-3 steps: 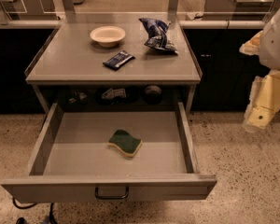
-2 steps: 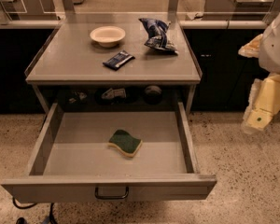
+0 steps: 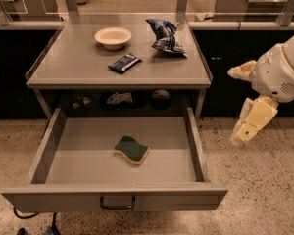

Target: Pick sponge from top drawer and place on counter

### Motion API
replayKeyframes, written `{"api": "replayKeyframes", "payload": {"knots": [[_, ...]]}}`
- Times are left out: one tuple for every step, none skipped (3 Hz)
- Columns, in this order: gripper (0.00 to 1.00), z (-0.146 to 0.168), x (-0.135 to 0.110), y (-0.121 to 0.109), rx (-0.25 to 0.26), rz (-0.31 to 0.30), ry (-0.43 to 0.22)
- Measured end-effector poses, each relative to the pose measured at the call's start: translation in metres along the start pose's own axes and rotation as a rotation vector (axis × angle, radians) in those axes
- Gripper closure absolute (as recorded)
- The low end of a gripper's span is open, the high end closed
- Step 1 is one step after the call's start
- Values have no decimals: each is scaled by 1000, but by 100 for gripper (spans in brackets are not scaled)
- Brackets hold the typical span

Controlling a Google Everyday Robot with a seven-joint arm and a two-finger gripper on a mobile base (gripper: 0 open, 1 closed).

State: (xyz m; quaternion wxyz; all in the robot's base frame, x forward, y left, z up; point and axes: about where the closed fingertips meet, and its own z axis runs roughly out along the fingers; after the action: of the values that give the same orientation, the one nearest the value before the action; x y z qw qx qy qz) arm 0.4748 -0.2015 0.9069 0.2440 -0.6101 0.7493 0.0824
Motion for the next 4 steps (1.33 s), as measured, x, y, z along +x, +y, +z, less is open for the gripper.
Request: {"api": "replayKeyframes", "payload": {"knots": [[0, 45, -8, -10, -62, -6, -117], [0, 91, -20, -11, -117, -27, -113], [0, 91, -20, -11, -117, -27, -113], [0, 117, -17, -12, -106, -12, -191]]}}
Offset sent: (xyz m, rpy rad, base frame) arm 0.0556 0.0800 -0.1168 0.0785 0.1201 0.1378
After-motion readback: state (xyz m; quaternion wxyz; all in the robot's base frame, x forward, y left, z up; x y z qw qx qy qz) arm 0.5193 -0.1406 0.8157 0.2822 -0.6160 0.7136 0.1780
